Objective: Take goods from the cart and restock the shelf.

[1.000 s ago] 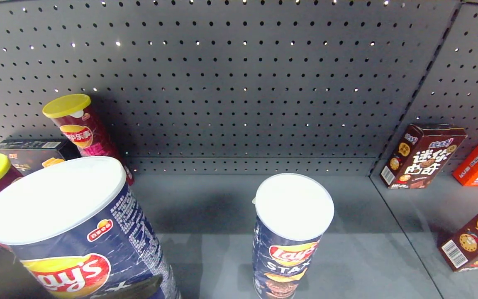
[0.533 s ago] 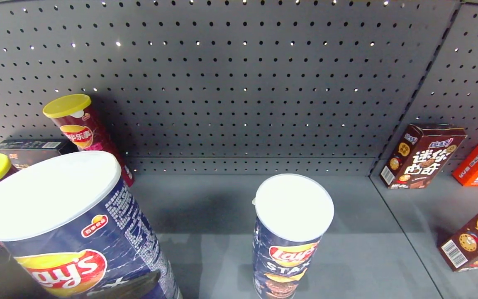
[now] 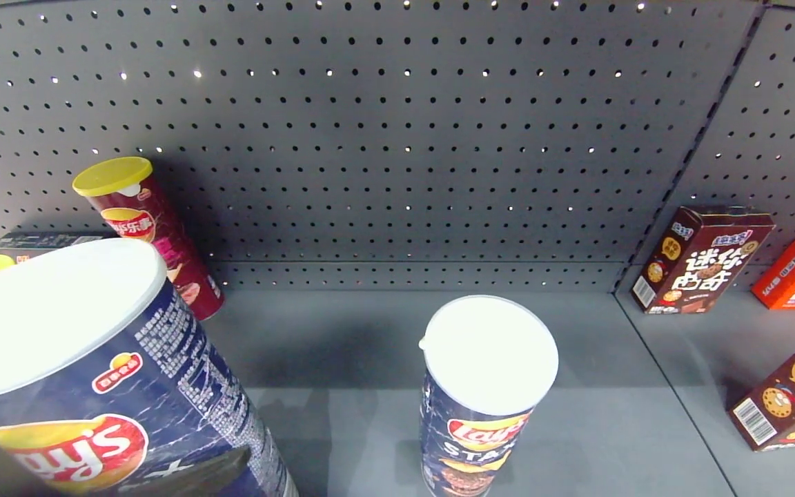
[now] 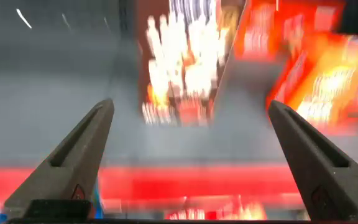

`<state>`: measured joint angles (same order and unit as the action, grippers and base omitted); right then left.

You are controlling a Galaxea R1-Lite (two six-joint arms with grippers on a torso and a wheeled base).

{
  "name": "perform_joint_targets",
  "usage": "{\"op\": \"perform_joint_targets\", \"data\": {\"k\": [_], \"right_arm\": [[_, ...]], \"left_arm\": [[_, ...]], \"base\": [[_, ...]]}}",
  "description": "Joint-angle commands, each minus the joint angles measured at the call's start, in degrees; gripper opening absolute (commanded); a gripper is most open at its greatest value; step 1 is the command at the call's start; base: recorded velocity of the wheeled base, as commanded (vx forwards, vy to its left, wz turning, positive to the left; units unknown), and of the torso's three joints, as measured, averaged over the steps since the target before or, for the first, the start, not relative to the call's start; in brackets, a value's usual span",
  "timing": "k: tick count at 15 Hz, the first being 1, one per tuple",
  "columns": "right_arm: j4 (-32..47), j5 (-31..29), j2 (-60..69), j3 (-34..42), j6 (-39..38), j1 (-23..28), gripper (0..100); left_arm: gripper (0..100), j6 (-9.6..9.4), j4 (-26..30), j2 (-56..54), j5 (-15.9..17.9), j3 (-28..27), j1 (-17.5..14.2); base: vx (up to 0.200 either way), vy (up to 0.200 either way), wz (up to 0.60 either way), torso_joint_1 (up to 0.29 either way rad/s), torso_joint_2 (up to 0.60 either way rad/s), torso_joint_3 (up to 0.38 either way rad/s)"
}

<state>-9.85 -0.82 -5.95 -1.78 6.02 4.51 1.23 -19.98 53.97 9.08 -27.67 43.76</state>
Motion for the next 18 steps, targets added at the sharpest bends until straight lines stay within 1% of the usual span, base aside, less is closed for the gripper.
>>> {"op": "perform_joint_targets", "data": {"k": [1, 2, 3, 6, 7, 8, 9, 10, 11, 12, 13, 14, 15, 16, 17, 18], "right_arm": [[2.8, -0.6, 0.7, 1.8, 0.3, 0.0, 100], [5.2, -0.9, 0.7, 1.8, 1.4, 0.1, 100], [5.5, -2.0, 0.6, 1.8, 1.8, 0.0, 100], [5.6, -2.1, 0.6, 1.8, 1.3, 0.0, 100], [5.6, -0.9, 0.6, 1.8, 1.4, 0.0, 100], [5.8, 2.9, 0.6, 1.8, 1.2, 0.0, 100], [5.9, 8.6, 0.6, 1.8, 1.1, 0.0, 100], [6.0, 10.7, 0.6, 1.8, 1.6, 0.0, 100], [6.1, 10.2, 0.6, 1.8, 1.7, 0.0, 100], [6.9, 5.8, 0.5, 1.6, 1.2, 0.7, 100], [6.9, 5.5, 0.5, 1.6, 1.0, 0.8, 100], [6.9, -0.6, 0.5, 1.7, -2.1, 1.9, 100], [6.9, -1.4, 0.5, 1.7, -2.9, 1.9, 100], [7.7, -2.9, 0.5, 1.8, -5.2, 1.8, 100], [9.4, -2.6, 0.5, 1.8, -5.1, 1.8, 100], [10.3, -0.8, 0.5, 1.7, -5.1, 1.7, 100]], "left_arm": [[0, -0.70, 0.1, -0.2, 0.0, 0.5, 0.0], [0, -0.88, 0.1, -0.3, 0.0, 0.7, 0.0], [0, -0.88, 0.0, -0.3, 0.0, 1.3, 0.0], [0, -0.97, 0.0, -1.6, -0.8, 2.8, 0.0], [0, -0.97, 0.1, -2.4, -0.8, 3.6, 0.0], [0, -0.97, 0.1, -2.5, -0.8, 4.1, 0.1], [0, -0.97, 0.0, -2.5, -0.8, 4.4, 0.1], [0, -0.97, -0.1, -2.5, -0.8, 4.3, 0.1], [0, -0.97, -0.1, -2.5, -0.8, 4.0, 0.1], [0, -0.97, -0.1, -2.5, -0.8, 3.7, 0.0], [0, -0.97, -0.1, -2.5, -0.8, 3.7, 0.0], [0, -0.97, -0.1, -2.5, -0.8, 3.8, 0.0], [0, -0.97, -0.1, -2.5, -0.9, 3.9, 0.0], [0, -0.88, -0.1, -2.5, -0.9, 4.0, 0.0], [0, -0.88, -0.1, -2.5, -0.9, 3.9, 0.0], [0, -0.79, -0.1, -2.5, -0.9, 3.8, 0.0]], "base": [[0.000, 0.000, 0.00, 0.000, 0.00, 0.000], [0.000, 0.000, 0.00, 0.000, 0.00, 0.000], [0.000, 0.000, 0.00, 0.000, 0.00, 0.000], [0.000, 0.000, 0.00, 0.000, 0.00, 0.000], [0.000, 0.000, 0.00, 0.000, 0.00, 0.000], [0.000, 0.000, 0.00, 0.000, 0.00, 0.000], [0.000, 0.000, 0.00, 0.000, 0.00, 0.000], [0.000, 0.000, 0.00, 0.000, 0.00, 0.000], [0.000, 0.000, 0.00, 0.000, 0.00, 0.000], [0.000, 0.000, 0.00, 0.000, 0.00, 0.000], [0.000, 0.000, 0.00, 0.000, 0.00, 0.000], [0.000, 0.000, 0.00, 0.000, 0.00, 0.000], [0.000, 0.000, 0.00, 0.000, 0.00, 0.000], [0.000, 0.000, 0.00, 0.000, 0.00, 0.000], [0.000, 0.000, 0.00, 0.000, 0.00, 0.000], [0.000, 0.000, 0.00, 0.000, 0.00, 0.000]]}}
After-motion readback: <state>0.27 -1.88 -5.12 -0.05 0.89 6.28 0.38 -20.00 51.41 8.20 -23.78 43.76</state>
